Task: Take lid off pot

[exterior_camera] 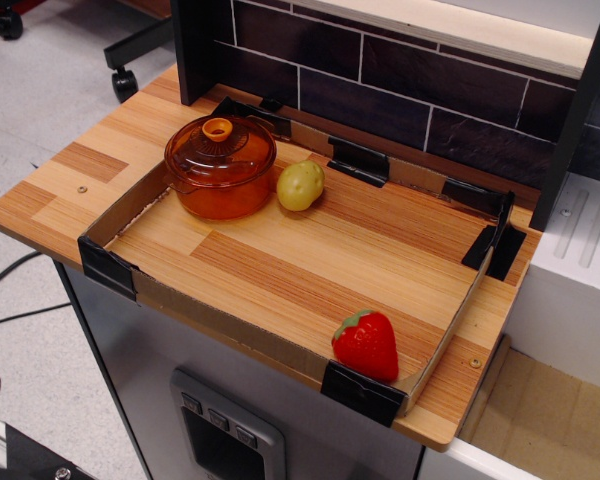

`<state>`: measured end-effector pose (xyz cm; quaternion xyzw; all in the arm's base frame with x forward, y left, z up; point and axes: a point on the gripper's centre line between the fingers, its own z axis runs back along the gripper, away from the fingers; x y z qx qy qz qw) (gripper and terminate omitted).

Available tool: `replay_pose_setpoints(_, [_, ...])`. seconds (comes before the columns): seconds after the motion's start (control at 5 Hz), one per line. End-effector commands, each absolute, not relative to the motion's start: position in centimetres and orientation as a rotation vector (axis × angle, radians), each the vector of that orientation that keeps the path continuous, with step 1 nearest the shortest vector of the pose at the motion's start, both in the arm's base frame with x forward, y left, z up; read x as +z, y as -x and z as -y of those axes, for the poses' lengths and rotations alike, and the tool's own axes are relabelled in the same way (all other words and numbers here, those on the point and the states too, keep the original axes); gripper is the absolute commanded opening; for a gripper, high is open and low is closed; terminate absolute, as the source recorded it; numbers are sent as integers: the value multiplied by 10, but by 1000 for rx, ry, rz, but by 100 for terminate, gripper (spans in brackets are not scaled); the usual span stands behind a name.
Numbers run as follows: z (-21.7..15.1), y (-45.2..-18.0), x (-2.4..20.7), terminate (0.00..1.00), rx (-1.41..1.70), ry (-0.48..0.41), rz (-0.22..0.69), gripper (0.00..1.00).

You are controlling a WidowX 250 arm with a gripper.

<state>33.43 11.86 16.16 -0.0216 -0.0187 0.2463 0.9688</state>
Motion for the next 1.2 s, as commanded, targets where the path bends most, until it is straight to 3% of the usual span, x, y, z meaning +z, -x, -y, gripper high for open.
replay_pose_setpoints(0.0, [-109,-323,130,0,363,31,113,100])
replay_pose_setpoints(0.4, [-100,-323,99,0,355,24,128,100])
replay_pose_setpoints(1.0, [-103,-330,79,0,367,-6,128,100])
